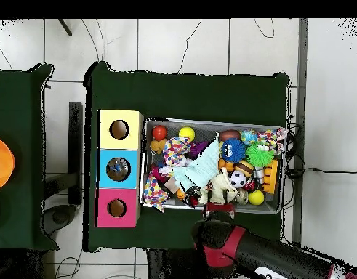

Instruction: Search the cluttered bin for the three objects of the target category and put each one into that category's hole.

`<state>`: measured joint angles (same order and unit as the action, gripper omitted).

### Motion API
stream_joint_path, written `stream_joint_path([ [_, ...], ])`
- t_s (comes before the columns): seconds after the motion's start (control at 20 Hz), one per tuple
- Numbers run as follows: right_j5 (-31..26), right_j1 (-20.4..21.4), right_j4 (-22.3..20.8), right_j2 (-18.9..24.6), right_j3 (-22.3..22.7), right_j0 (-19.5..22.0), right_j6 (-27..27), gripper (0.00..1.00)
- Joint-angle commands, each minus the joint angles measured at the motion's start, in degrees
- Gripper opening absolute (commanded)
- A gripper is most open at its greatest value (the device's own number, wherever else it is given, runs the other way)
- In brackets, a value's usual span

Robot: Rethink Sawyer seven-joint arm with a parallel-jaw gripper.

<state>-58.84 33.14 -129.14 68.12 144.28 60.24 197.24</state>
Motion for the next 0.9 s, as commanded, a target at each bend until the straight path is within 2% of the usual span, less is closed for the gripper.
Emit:
stream_joint_path([
  [0.05,7.86,-2.86,2.77,-13.40,-14.52,-4.45,-13.86,1.00],
  [0.4,13.69,-5.07,6.35,-24.97,-19.58,-10.37,-21.08,1.00],
  [0.75,16.16,-6.16,5.94,-30.10,-21.95,-14.74,-19.88,1.00],
  [0.8,17.30,-6.04,5.65,-31.62,-22.51,-16.21,-18.75,0.00],
  [0.9,17.87,-6.03,5.89,-32.06,-22.79,-16.56,-18.84,0.00],
])
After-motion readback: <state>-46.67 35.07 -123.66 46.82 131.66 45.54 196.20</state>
